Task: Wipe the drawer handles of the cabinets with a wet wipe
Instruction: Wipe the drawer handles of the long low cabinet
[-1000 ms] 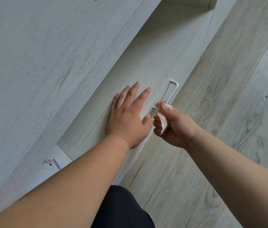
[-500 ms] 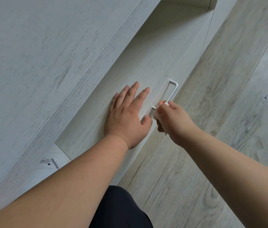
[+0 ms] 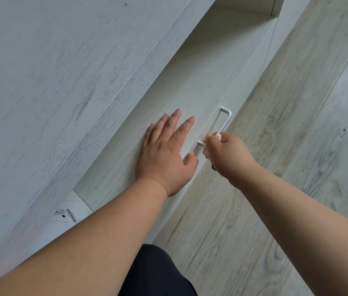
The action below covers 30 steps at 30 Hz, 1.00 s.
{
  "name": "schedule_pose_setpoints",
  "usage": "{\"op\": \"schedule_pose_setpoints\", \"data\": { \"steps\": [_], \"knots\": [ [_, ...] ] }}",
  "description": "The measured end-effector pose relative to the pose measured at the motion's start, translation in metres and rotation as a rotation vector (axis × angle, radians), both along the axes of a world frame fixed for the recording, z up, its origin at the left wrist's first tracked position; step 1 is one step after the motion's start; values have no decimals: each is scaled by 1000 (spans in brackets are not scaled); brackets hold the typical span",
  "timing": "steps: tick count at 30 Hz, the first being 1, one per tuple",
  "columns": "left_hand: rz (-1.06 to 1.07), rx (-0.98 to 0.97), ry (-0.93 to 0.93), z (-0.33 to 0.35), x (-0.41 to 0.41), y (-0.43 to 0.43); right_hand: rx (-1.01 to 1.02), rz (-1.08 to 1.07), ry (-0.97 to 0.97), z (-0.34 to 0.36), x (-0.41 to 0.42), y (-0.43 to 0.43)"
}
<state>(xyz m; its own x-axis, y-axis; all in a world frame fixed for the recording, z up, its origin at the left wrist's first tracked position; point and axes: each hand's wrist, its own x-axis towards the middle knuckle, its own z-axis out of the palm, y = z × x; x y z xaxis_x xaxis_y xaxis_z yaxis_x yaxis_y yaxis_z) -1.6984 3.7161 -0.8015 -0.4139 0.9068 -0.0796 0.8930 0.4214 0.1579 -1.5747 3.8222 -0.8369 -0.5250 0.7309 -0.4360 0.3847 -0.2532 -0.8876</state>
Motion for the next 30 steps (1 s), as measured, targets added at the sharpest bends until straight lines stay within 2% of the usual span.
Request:
{"op": "schedule_pose_setpoints", "data": {
  "steps": [5,14,22,24,30],
  "knots": [
    [2,-7,1,1,0,1,74,-98,-64,3,-5,0],
    [4,-18,4,2,1,2,-110,-187,-40,-2,-14,-18],
    [4,-9,19,2,1,2,-334,-479,212,1,-29,-47],
    [6,-7,7,2,1,2,-367,-461,238,3,-21,-42],
    [1,4,0,1,0,1,-238,-317,193,1,-3,-35]
  ]
}}
